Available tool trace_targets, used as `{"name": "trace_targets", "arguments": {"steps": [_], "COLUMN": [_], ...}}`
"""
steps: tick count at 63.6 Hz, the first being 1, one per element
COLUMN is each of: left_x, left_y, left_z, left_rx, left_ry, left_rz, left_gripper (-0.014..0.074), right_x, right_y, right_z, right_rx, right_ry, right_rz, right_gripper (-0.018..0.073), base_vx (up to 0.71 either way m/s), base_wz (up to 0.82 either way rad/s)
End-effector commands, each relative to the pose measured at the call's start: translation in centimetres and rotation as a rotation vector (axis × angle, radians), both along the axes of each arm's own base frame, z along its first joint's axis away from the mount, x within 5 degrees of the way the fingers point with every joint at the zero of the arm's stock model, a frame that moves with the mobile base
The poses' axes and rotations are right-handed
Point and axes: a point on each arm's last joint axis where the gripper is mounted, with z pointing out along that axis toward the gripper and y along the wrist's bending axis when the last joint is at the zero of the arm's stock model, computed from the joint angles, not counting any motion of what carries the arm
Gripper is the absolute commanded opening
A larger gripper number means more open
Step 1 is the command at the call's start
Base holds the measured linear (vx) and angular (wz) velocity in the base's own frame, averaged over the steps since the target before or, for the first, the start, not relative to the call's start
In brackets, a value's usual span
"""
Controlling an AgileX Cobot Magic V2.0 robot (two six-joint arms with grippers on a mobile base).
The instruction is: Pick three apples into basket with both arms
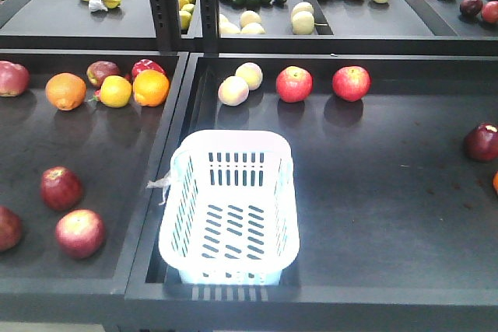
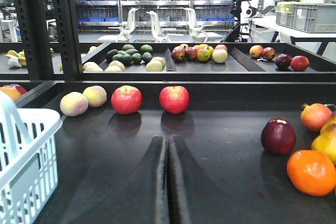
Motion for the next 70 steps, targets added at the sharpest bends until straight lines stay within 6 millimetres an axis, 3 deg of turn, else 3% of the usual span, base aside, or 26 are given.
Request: {"name": "trace_targets", "arguments": {"steps": [1,70], "left_x": [0.1,0.1], "left_y": [-0.03,-0.03], "left_z": [0.01,0.01], "left_rx": [-0.011,-0.011], "left_ry": [-0.049,-0.049], "left_rz": [-0.003,-0.003], "left_gripper": [-0.0006,-0.0006], "right_x": [0.05,0.05], "right_y": [0.04,0.04], "right_z": [0.18,0.18], "right_rx": [-0.012,-0.012], "right_ry": [-0.057,-0.057], "right_rz": [0.003,0.003], "right_gripper": [-0.0009,-0.0009], "base_vx": [0.12,0.09], "base_wz": [-0.02,-0.01]}}
